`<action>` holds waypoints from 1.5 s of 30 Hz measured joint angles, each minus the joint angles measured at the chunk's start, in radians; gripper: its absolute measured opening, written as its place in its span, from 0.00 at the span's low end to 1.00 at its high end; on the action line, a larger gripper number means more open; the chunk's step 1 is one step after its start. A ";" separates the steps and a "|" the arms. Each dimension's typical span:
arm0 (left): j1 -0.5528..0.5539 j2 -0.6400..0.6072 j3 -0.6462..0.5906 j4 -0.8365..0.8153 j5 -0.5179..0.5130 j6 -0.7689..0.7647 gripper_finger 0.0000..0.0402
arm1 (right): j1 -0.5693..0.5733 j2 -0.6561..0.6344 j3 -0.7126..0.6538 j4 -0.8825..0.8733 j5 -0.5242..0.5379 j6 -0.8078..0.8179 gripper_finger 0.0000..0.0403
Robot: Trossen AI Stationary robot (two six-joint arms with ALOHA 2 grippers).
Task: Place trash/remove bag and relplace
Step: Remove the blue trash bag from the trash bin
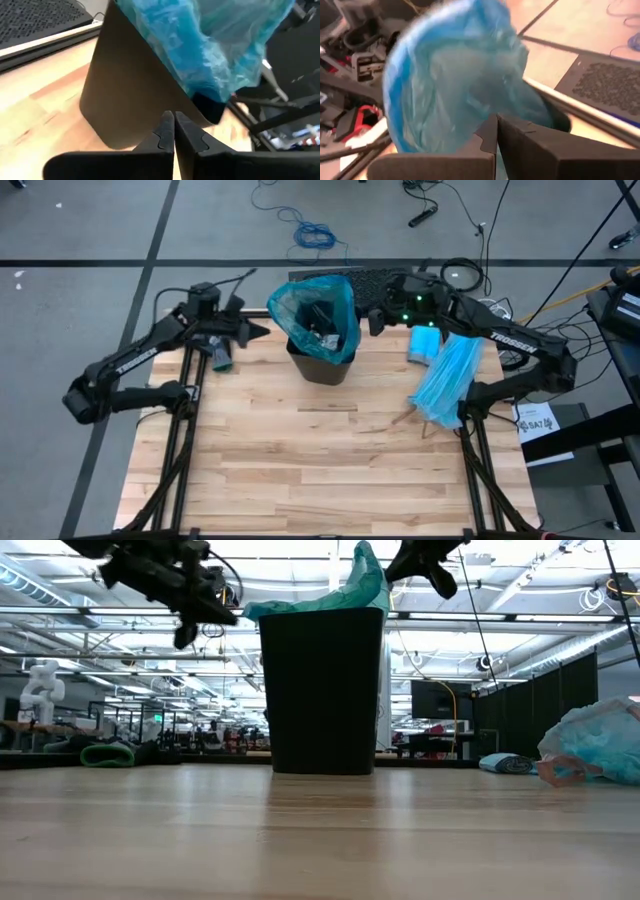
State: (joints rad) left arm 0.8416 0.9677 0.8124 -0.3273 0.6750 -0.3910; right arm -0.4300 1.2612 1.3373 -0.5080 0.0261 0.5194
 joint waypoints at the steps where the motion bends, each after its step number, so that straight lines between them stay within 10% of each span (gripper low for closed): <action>1: -0.014 0.021 0.000 0.025 -0.016 0.004 0.01 | 0.006 0.007 0.000 -0.008 0.000 0.000 0.00; 20: -0.124 0.175 0.003 0.926 -0.072 -0.260 0.00 | 0.073 0.100 0.000 0.161 -0.003 0.026 0.00; 45: -0.208 0.216 0.158 0.802 0.029 -0.285 0.00 | 0.080 0.111 0.000 0.346 -0.069 -0.042 0.00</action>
State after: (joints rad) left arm 0.6337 1.1833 0.9703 0.4750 0.7040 -0.6758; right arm -0.3504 1.3720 1.3375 -0.1617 -0.0430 0.4778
